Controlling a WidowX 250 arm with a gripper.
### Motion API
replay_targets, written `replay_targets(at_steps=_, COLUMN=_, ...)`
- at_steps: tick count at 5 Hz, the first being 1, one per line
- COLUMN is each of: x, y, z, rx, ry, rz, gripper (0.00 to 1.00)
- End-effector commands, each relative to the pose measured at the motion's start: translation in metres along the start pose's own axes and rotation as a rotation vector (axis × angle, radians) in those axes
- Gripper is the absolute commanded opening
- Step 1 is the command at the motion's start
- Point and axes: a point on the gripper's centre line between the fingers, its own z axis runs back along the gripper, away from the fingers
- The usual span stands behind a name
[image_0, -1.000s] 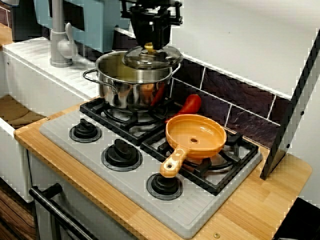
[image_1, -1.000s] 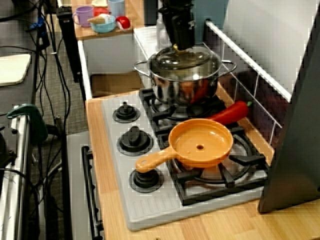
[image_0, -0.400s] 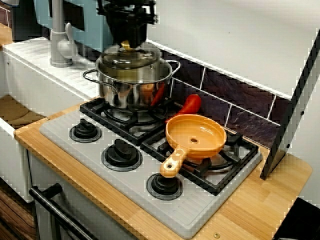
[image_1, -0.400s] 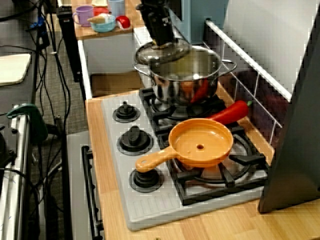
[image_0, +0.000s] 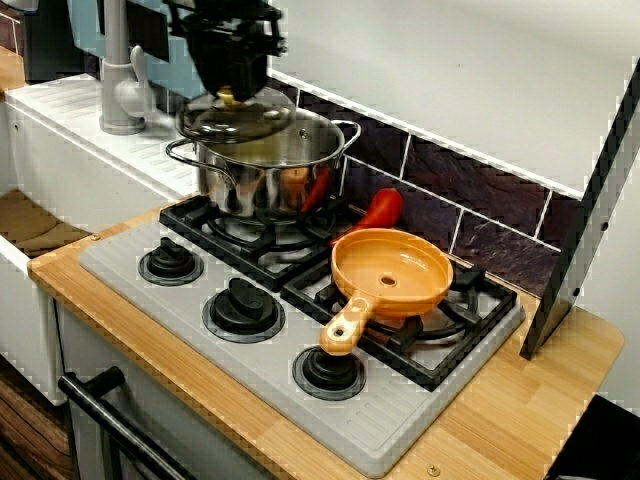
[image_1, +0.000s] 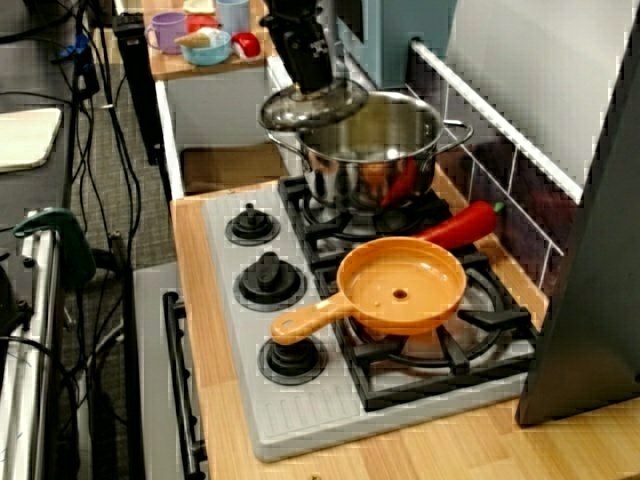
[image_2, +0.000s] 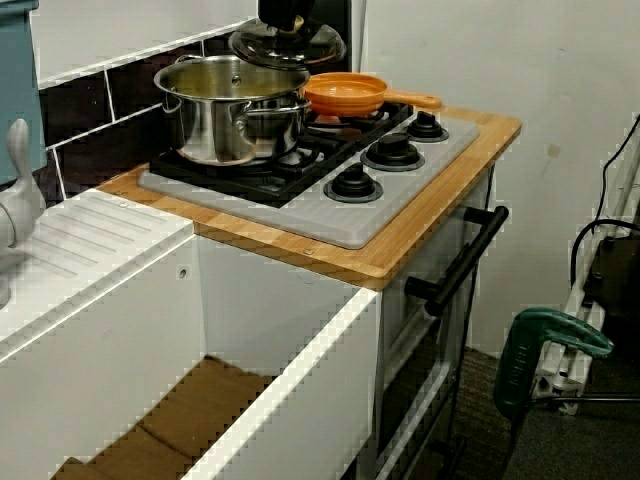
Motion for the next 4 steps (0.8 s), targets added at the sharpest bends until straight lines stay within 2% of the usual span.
replay_targets(at_steps=1, x=0.005, y=0.012, z=0.009, rx=0.047, ry=-0.075, rz=0.011, gripper=0.0)
replay_targets(at_steps=4, x=0.002, y=0.026, z=-0.003, rx=0.095, ry=-0.073, rz=0.003, gripper=0.0)
